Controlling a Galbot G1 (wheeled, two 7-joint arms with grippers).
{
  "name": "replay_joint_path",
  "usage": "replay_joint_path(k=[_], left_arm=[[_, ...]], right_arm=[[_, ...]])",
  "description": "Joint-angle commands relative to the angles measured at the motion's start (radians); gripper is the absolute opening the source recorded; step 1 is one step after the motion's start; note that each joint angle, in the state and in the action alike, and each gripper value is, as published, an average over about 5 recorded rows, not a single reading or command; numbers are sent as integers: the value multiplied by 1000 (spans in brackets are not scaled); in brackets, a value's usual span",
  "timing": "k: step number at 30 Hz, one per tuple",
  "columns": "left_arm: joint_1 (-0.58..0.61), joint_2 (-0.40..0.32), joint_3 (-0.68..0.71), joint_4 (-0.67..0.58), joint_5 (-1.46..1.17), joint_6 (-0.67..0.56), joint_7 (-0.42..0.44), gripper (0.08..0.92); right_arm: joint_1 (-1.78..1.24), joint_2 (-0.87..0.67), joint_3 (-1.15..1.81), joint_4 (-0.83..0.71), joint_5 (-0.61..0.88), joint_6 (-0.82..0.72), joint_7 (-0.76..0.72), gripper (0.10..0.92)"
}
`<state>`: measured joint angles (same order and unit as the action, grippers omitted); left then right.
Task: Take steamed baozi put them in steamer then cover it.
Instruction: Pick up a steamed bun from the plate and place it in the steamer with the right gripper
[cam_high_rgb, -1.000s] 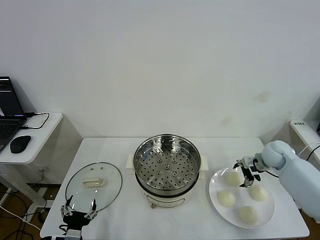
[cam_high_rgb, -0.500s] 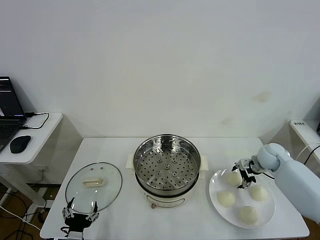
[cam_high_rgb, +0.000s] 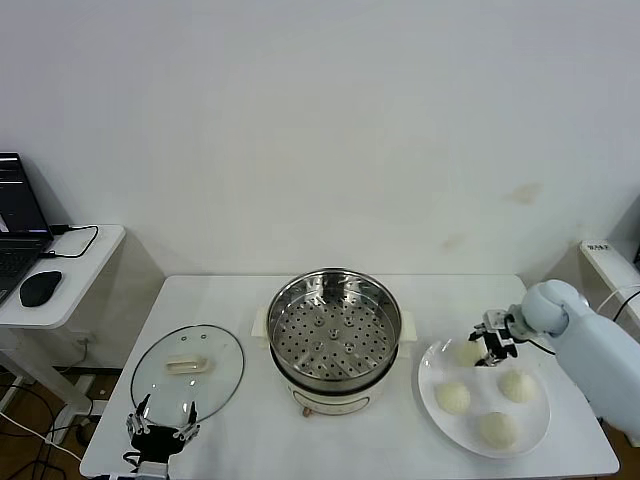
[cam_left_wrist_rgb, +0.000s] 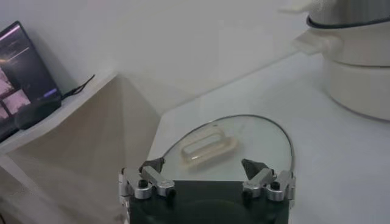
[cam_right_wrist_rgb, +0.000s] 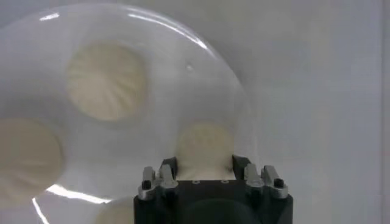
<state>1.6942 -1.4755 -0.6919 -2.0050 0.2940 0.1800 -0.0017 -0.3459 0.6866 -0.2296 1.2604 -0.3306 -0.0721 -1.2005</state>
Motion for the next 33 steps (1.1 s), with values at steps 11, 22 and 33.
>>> replay_joint_path(k=[11, 22, 33], left_arm=[[-11, 7, -5, -16, -7, -7, -18, 823], [-19, -1, -8, -10, 27, -32, -50, 823], [-2, -11, 0, 9, 78, -51, -72, 823]], right_arm=[[733, 253, -482, -154, 348, -13, -109, 566], [825, 554, -535, -403, 389, 336, -180, 560], [794, 589, -657, -220, 239, 681, -154, 560]])
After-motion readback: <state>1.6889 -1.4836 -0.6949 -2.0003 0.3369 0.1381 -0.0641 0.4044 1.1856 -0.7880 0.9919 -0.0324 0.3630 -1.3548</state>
